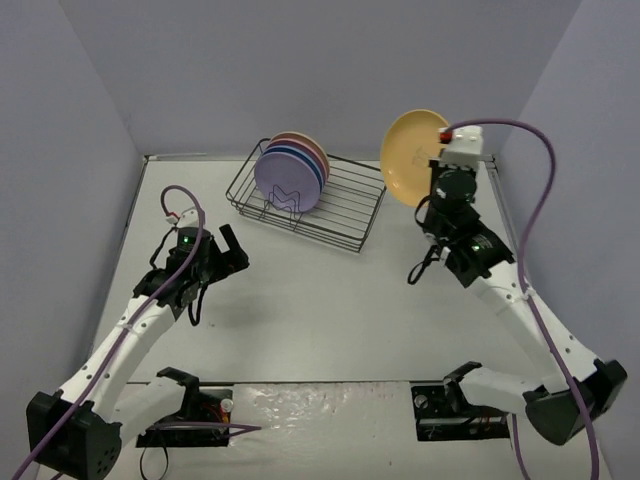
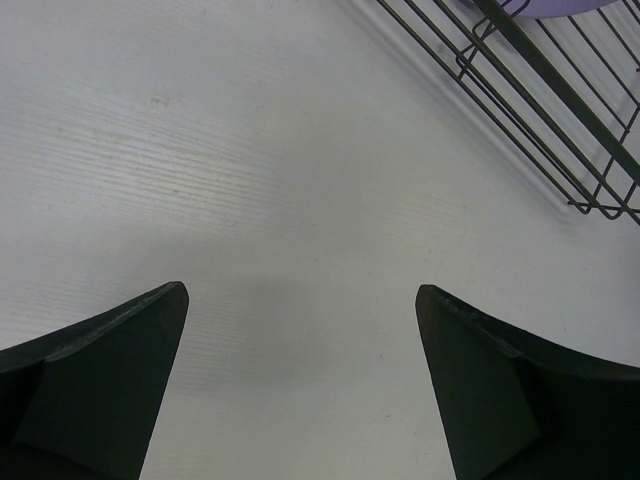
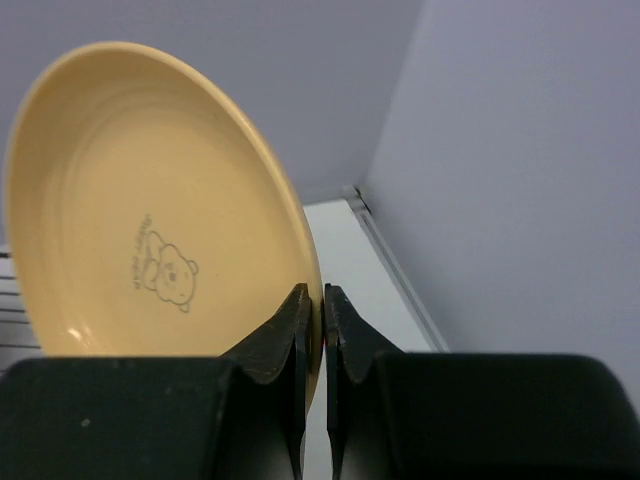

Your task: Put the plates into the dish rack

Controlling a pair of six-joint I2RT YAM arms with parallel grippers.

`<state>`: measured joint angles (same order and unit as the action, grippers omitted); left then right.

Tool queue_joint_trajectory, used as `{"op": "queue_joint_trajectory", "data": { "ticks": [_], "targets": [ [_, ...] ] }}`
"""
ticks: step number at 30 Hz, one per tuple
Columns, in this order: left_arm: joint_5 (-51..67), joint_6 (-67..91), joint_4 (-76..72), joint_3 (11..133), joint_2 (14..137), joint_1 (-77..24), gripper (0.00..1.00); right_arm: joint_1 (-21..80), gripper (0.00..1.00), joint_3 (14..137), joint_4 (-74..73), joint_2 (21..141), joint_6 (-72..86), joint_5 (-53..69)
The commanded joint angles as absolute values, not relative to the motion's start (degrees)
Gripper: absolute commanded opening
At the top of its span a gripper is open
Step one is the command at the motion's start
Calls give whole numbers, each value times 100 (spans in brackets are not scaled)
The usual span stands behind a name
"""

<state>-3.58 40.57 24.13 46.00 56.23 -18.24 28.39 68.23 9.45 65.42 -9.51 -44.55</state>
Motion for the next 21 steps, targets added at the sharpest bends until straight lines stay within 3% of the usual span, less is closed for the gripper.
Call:
{"op": "queue_joint_trajectory", "data": {
  "ticks": [1, 8, 13, 21],
  "targets": [
    [-716, 4301, 2653, 4934, 5222, -1763, 97, 4312, 0, 7634, 4160, 7711, -4967, -5519],
    [-999, 4391, 3130, 4789, 4770, -1740, 97, 5091, 0, 8548, 5690, 9320, -6674, -4354],
    [-1051, 4410, 3265, 4731, 4603, -1740, 97, 5133, 0, 9179, 4558, 9772, -6199, -2419],
    [-1106, 4315, 3348, 4803, 4597, -1740, 97, 5076, 0, 10195, 3978, 10985, -6585, -1838]
  ]
}}
